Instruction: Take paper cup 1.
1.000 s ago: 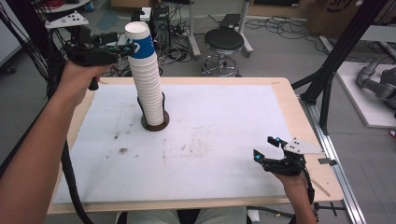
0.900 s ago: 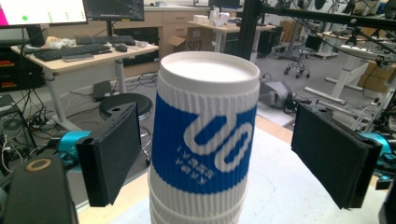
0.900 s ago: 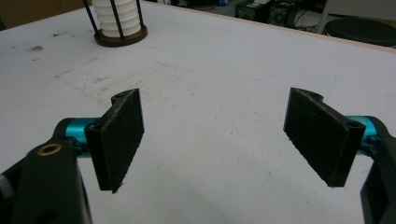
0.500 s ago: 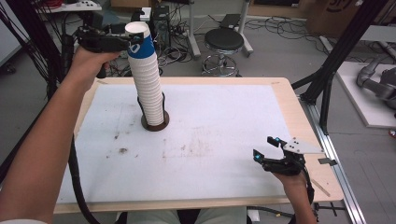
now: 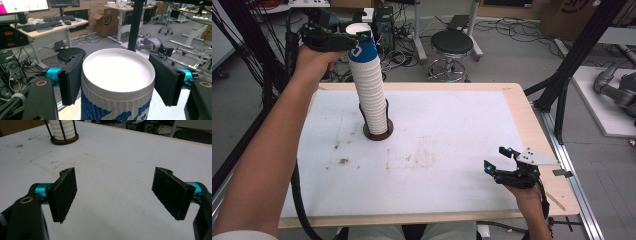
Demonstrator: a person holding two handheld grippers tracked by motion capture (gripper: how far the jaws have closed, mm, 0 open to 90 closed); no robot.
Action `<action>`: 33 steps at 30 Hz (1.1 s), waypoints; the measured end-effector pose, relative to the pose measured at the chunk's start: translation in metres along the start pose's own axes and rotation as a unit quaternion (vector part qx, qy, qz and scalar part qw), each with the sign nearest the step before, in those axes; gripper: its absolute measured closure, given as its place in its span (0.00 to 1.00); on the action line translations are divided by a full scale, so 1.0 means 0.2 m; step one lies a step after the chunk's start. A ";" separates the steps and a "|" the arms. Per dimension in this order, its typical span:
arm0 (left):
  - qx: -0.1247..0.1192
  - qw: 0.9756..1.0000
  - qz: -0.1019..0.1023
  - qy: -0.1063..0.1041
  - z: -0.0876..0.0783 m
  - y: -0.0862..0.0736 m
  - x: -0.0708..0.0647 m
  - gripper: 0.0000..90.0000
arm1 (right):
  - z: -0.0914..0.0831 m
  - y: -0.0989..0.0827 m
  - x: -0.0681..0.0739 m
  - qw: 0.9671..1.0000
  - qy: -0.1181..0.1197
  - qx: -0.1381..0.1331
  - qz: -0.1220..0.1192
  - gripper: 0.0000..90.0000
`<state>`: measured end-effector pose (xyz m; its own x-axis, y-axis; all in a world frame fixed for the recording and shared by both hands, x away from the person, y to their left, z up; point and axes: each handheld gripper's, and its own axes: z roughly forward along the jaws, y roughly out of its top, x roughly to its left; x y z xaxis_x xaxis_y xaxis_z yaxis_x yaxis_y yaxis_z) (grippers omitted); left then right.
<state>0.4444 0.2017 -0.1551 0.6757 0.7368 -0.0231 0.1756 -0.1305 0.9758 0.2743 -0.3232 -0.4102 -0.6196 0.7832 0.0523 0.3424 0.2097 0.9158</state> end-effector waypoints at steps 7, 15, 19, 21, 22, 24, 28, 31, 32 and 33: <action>-0.021 1.000 -0.007 0.000 -0.04 0.04 0.00 0.34 | 0.00 0.00 0.00 1.000 0.002 0.001 0.002 0.23; -0.046 0.999 -0.012 0.005 -0.11 0.13 -0.01 0.34 | 0.00 0.00 0.01 1.000 0.004 0.001 0.002 0.23; -0.067 0.998 -0.020 0.011 -0.15 0.17 -0.01 0.34 | 0.00 0.00 0.00 1.000 0.003 -0.001 0.001 0.23; -0.076 0.997 -0.022 0.012 -0.19 0.18 0.00 0.34 | 0.00 0.00 0.00 1.000 0.004 -0.001 0.002 0.23; -0.081 0.996 -0.024 0.012 -0.21 0.19 0.00 0.34 | 0.00 0.00 0.00 1.000 0.004 -0.001 0.002 0.23; -0.085 0.996 -0.024 0.014 -0.22 0.20 0.00 0.34 | 0.00 0.00 0.00 1.000 0.004 -0.001 0.002 0.23; -0.101 0.994 -0.028 0.016 -0.28 0.22 0.02 0.34 | 0.00 0.00 0.00 1.000 0.004 -0.002 0.003 0.23; -0.111 0.993 -0.028 0.017 -0.33 0.23 0.02 0.34 | 0.01 0.00 0.01 1.000 0.005 0.000 0.002 0.23; -0.111 0.993 -0.025 0.018 -0.35 0.23 0.02 0.34 | 0.01 0.00 0.01 1.000 0.006 0.001 0.002 0.23; -0.111 0.993 -0.023 0.018 -0.38 0.22 0.03 0.34 | 0.01 0.01 0.01 1.000 0.006 0.001 0.001 0.23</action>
<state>0.4020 0.2497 -0.0957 0.6444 0.7619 -0.0653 0.0414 0.0504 0.9979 0.2744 -0.3207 -0.4096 -0.6269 0.7768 0.0592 0.3447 0.2084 0.9153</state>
